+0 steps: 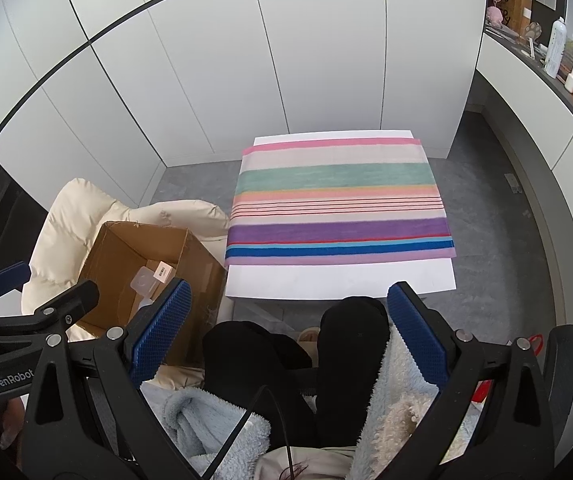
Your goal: Organize objects
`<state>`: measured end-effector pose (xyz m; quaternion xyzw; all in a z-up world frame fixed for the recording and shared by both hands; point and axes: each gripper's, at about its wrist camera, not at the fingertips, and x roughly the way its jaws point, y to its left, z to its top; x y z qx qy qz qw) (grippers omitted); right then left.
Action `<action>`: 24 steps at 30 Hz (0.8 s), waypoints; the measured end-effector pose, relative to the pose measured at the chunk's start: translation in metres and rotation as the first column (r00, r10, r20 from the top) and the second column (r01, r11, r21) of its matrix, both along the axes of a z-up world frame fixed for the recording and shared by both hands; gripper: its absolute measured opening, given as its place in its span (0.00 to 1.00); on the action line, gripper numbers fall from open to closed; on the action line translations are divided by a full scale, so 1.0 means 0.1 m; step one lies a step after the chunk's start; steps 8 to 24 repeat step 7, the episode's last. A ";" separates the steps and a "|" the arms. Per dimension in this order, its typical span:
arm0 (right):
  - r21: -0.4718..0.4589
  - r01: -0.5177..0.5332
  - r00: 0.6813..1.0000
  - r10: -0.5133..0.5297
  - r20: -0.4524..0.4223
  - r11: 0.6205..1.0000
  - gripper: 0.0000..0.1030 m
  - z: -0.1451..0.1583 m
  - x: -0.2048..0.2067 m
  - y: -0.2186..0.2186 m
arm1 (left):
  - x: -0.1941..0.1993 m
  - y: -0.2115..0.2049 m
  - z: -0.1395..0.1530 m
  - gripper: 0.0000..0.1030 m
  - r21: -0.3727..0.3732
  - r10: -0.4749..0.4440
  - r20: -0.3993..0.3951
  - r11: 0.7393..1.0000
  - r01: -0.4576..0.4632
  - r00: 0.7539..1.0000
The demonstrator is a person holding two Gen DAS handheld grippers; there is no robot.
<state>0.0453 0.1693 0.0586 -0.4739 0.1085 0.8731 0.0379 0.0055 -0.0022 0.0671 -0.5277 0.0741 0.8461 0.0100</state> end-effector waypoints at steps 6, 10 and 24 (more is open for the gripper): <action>-0.005 0.000 1.000 0.000 0.002 1.000 0.97 -0.01 0.00 0.02 | -0.01 -0.01 -0.02 1.00 0.009 -0.004 0.006 1.000 0.004 1.000; -0.007 0.000 1.000 0.000 0.004 1.000 0.97 -0.01 0.00 0.02 | -0.01 -0.01 -0.02 1.00 0.010 -0.005 0.007 1.000 0.005 1.000; -0.007 0.000 1.000 0.000 0.004 1.000 0.97 -0.01 0.00 0.02 | -0.01 -0.01 -0.02 1.00 0.010 -0.005 0.007 1.000 0.005 1.000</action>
